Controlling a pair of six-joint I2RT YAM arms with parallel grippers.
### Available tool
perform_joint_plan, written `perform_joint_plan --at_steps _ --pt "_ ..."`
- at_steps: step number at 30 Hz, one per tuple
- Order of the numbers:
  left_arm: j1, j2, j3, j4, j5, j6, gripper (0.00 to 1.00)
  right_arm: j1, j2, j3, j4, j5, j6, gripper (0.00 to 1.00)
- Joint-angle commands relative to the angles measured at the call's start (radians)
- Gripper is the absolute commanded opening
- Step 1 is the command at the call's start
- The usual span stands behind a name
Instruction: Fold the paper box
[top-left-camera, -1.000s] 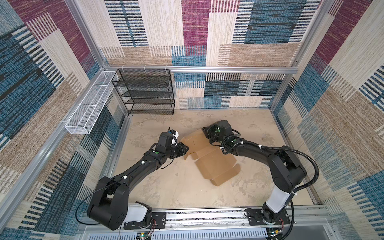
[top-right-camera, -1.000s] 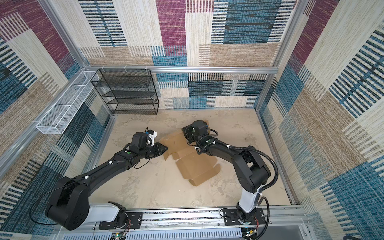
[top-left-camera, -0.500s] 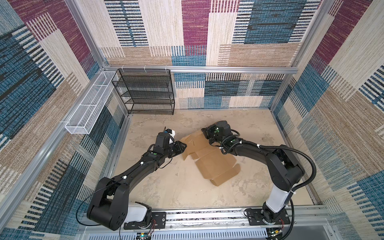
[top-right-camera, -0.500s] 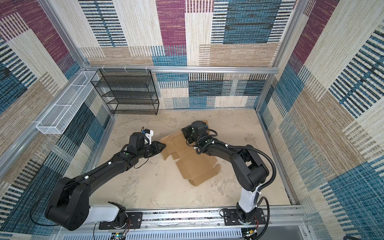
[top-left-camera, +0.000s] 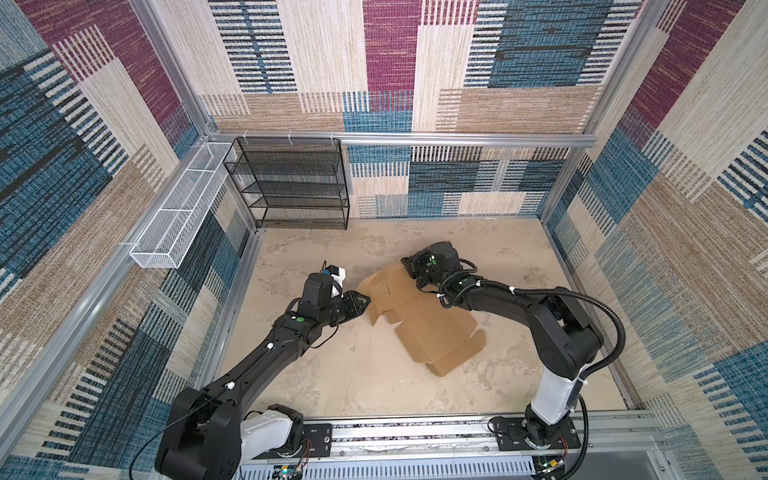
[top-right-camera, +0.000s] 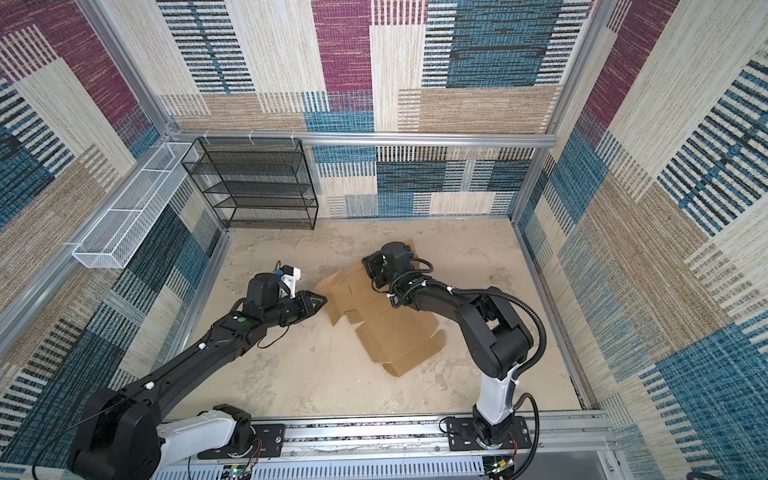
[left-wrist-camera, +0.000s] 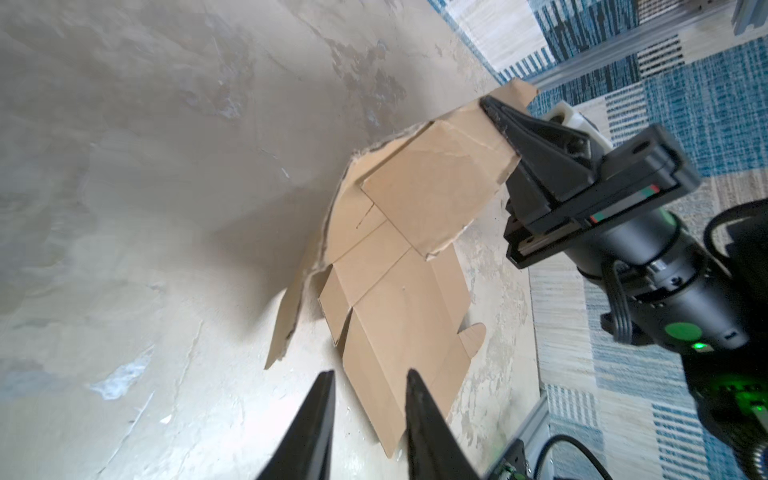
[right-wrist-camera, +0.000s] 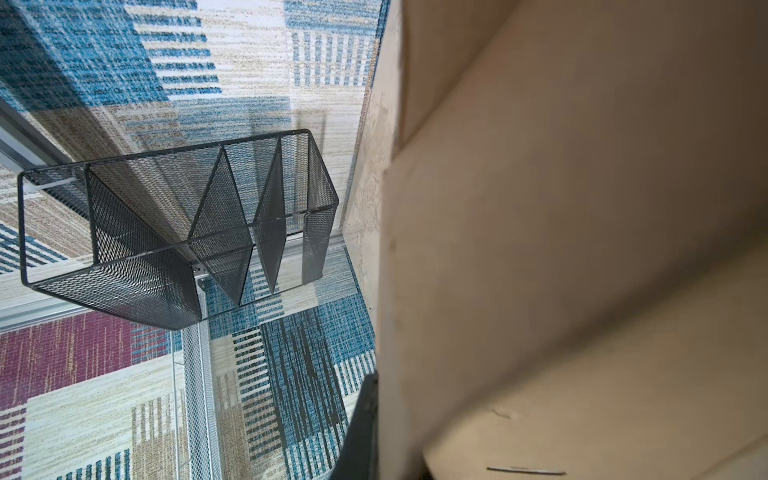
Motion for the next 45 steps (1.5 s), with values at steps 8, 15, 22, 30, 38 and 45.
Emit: perform_joint_plan --at_steps 8,15,22,30,38,45 --pt "0.096 -0.065 0.037 -0.152 -0.079 0.091 0.36 0.000 -0.003 0.012 0.098 -0.092 -0.093 0.01" --pt "0.125 0.004 0.001 -0.085 -0.021 0.138 0.42 0.000 -0.001 -0.019 0.185 -0.148 -0.120 0.01" --pt "0.122 0.076 -0.032 0.007 -0.030 0.207 0.48 0.000 0.011 -0.040 0.236 -0.179 -0.116 0.01" --pt "0.051 0.170 0.000 0.096 -0.075 0.247 0.53 -0.001 0.008 -0.070 0.266 -0.188 -0.111 0.01" --pt "-0.047 0.160 0.021 0.109 -0.164 0.290 0.54 -0.002 0.025 -0.085 0.308 -0.206 -0.100 0.00" --pt "-0.102 0.172 0.031 0.128 -0.178 0.314 0.52 -0.002 0.027 -0.129 0.365 -0.221 -0.083 0.00"
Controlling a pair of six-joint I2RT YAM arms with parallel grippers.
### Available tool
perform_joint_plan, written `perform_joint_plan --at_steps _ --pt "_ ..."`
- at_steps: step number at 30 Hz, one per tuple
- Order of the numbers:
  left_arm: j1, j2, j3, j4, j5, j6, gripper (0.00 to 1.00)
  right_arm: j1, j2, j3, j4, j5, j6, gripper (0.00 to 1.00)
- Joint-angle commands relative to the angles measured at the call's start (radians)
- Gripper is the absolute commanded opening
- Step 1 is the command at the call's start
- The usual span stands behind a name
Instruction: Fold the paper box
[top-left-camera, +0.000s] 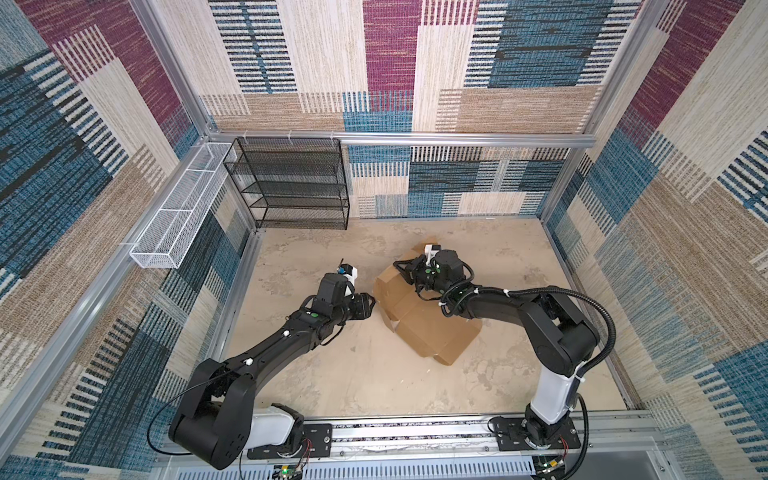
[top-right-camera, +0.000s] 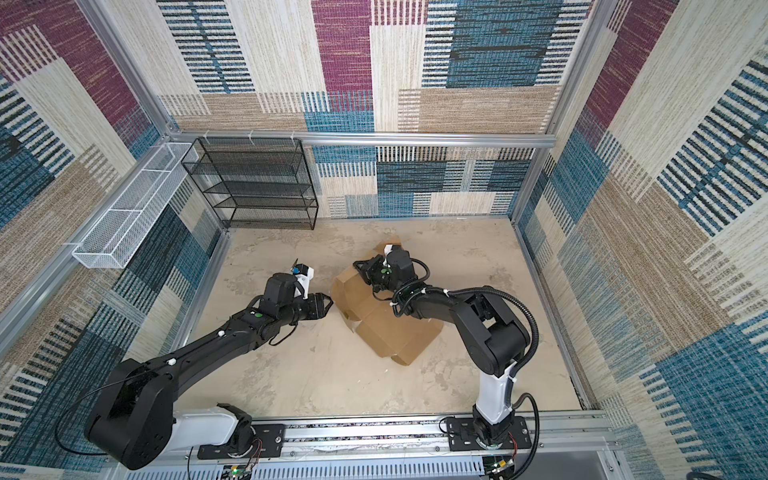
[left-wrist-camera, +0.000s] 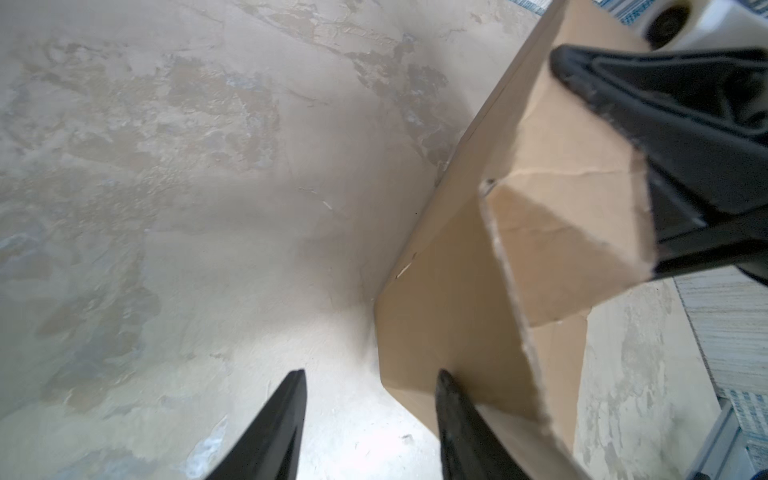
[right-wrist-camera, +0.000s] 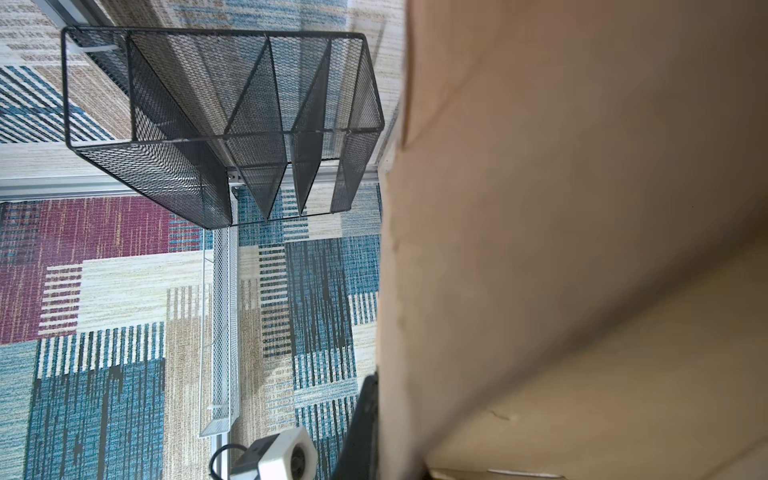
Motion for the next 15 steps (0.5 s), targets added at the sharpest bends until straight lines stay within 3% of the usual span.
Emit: perform_joint_plan --at_steps 1,15 --pt "-0.016 0.002 0.009 0.039 -0.022 0.035 0.52 0.001 0.001 -0.012 0.066 -0.027 0.004 0.00" --pt "-0.135 0.000 -0.022 0.098 -0.042 -0.055 0.52 0.001 -0.007 -0.025 0.084 -0.022 0.001 0.00"
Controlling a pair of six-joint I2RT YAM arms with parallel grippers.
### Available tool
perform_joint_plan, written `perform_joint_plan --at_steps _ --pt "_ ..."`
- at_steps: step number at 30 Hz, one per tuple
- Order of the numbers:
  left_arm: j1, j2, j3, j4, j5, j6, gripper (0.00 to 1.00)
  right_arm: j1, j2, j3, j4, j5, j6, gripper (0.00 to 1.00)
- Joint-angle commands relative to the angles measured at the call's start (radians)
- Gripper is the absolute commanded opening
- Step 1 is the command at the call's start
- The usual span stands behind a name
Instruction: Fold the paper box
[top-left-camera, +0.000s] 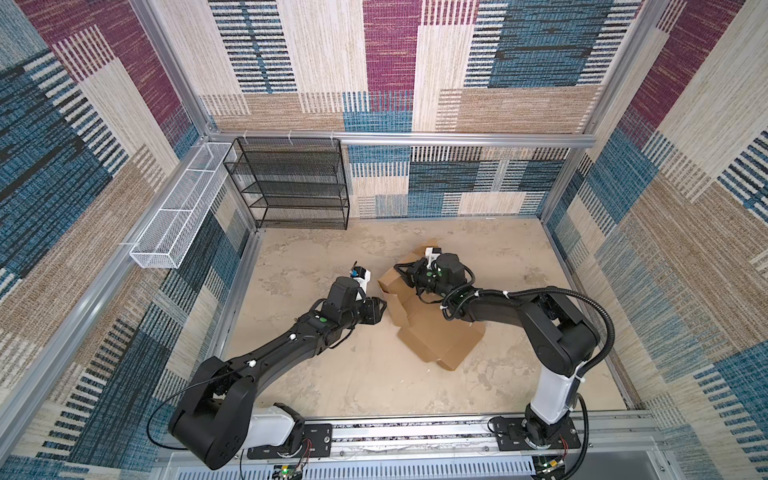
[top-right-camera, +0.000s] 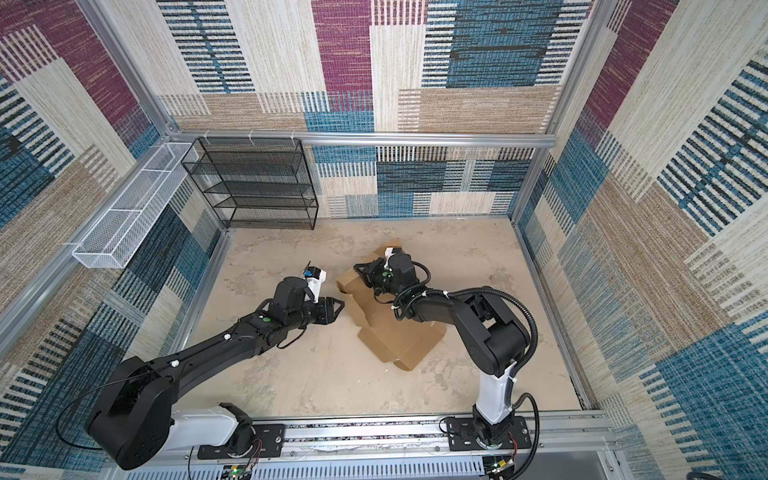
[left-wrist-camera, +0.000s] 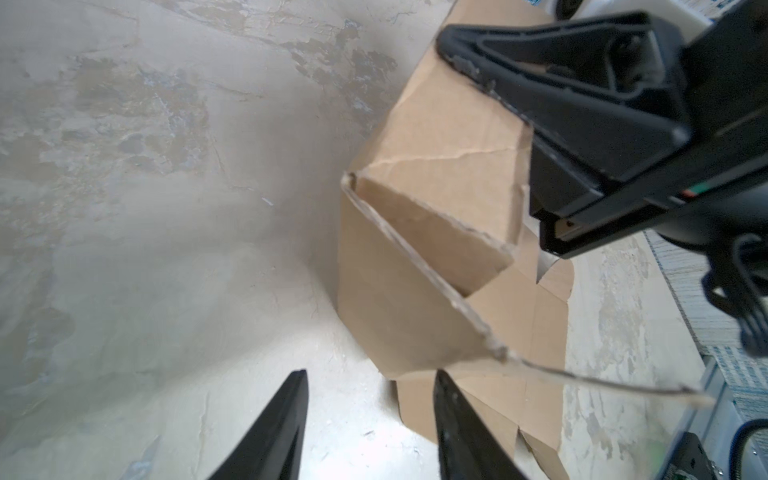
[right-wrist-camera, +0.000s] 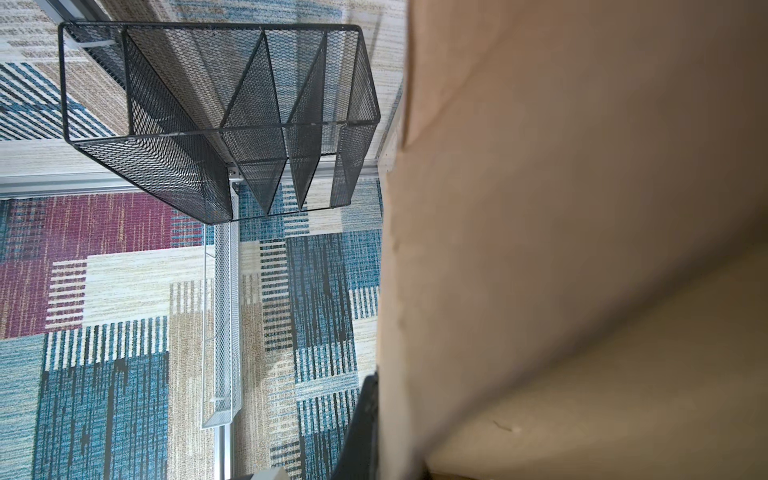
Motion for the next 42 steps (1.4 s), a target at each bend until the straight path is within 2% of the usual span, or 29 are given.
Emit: perform_joint_plan --at_steps 1,8,24,33,42 --pt "-0.031 0.001 -0.010 0.049 -0.026 -0.037 0.52 0.002 -0.004 0.008 0.039 -0.013 -0.002 0.00" --pt "-0.068 0.002 -0.024 0.074 -0.077 -0.059 0.52 0.001 -0.004 0.013 0.037 -0.013 -0.003 0.00" --pt "-0.104 0.171 0.071 0.156 -0.172 -0.053 0.51 0.002 -0.015 -0.008 0.048 -0.011 0.004 0.00" --pt "-0.145 0.225 0.090 0.158 -0.306 -0.126 0.44 0.001 -0.035 -0.023 0.054 0.000 0.007 0.00" --pt "-0.192 0.270 0.139 0.158 -0.459 -0.136 0.52 0.004 -0.046 -0.037 0.057 0.006 0.007 0.00"
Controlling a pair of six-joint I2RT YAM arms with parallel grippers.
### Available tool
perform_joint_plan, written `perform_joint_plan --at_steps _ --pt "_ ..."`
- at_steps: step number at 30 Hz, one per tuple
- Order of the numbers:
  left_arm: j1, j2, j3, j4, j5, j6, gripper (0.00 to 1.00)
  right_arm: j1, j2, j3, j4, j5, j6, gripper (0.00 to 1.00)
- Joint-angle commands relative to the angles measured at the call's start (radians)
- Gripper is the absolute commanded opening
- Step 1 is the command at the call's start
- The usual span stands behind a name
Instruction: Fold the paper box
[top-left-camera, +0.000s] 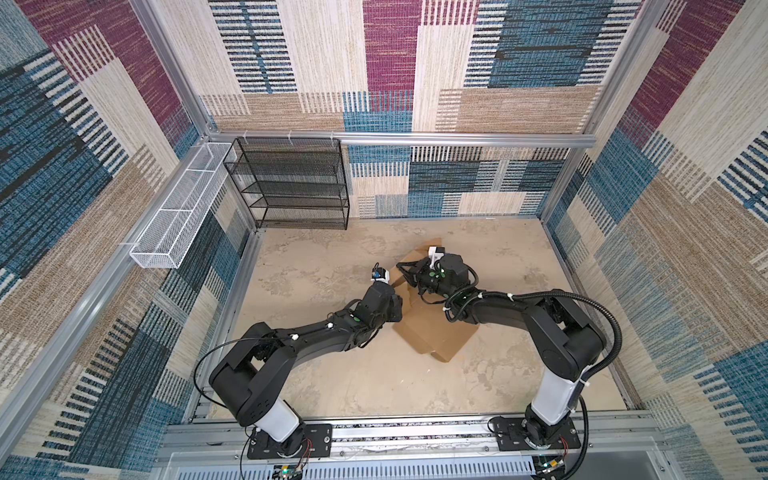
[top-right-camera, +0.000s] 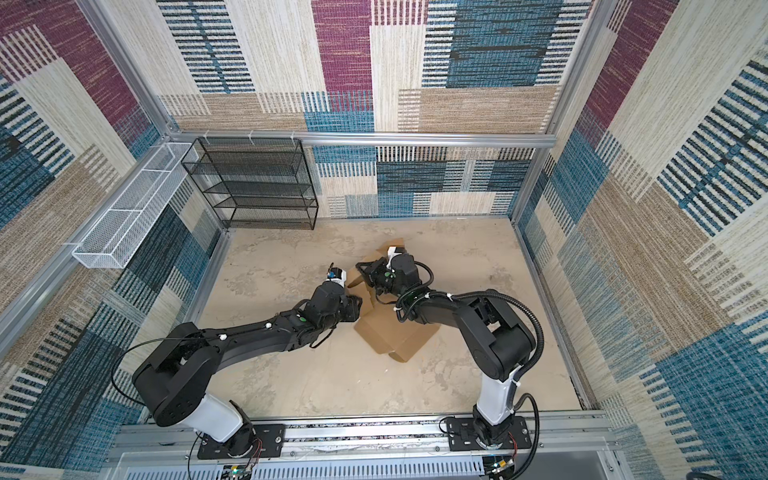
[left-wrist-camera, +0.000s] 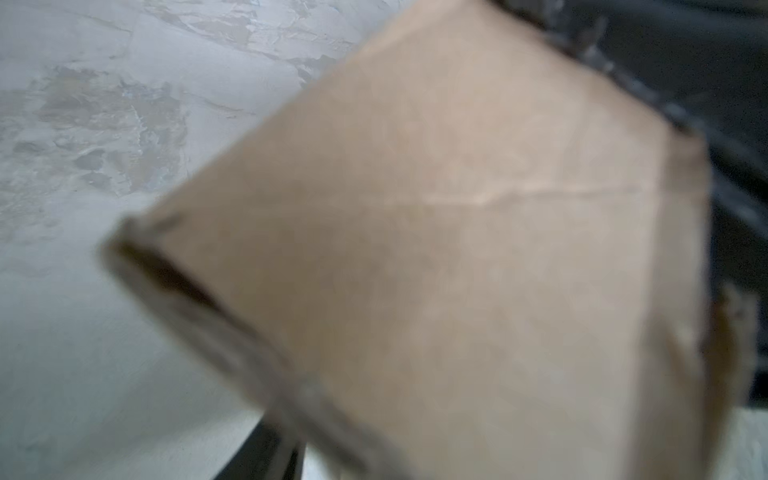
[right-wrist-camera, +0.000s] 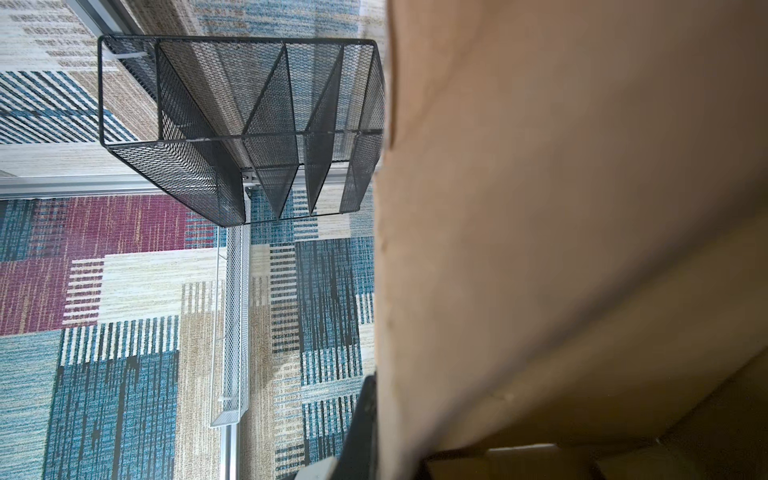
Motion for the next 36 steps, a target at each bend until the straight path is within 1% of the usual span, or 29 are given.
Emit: perform_joint_plan --at_steps 1,2,3,7,10,13,21,25,28,32,34,36 --pt "-0.015 0.015 0.026 0.026 -0.110 -0.005 0.54 0.006 -0.008 -0.005 0.034 -0.015 0.007 0.00" --pt "-0.020 0.021 0.030 0.027 -0.134 -0.004 0.57 0.005 -0.009 -0.007 0.034 -0.013 0.008 0.00" --pt "-0.024 0.026 0.034 0.026 -0.156 -0.001 0.58 0.007 -0.010 -0.008 0.034 -0.012 0.009 0.00" --pt "-0.035 0.049 0.041 0.027 -0.210 0.007 0.57 0.007 -0.012 -0.011 0.032 -0.013 0.009 0.00" --pt "-0.042 0.065 0.046 0.026 -0.241 0.007 0.53 0.008 -0.010 -0.011 0.031 -0.014 0.010 0.00" --pt "-0.047 0.078 0.055 0.027 -0.278 0.007 0.46 0.008 -0.008 -0.011 0.031 -0.014 0.012 0.00" --pt "-0.063 0.099 0.079 0.028 -0.361 0.005 0.36 0.010 -0.011 -0.012 0.022 -0.012 0.010 0.01" --pt "-0.065 0.108 0.089 0.028 -0.376 0.014 0.26 0.011 -0.010 -0.011 0.019 -0.014 0.010 0.03" --pt "-0.065 0.116 0.096 0.027 -0.368 0.026 0.19 0.012 -0.012 -0.009 0.016 -0.014 0.010 0.07" --pt "-0.065 0.115 0.096 0.026 -0.367 0.032 0.14 0.011 -0.015 -0.008 0.010 -0.012 0.009 0.17" --pt "-0.065 0.112 0.094 0.027 -0.365 0.036 0.12 0.011 -0.019 -0.006 0.004 -0.013 0.006 0.24" --pt "-0.065 0.108 0.096 0.018 -0.367 0.040 0.09 0.011 -0.027 -0.006 -0.007 -0.009 0.003 0.33"
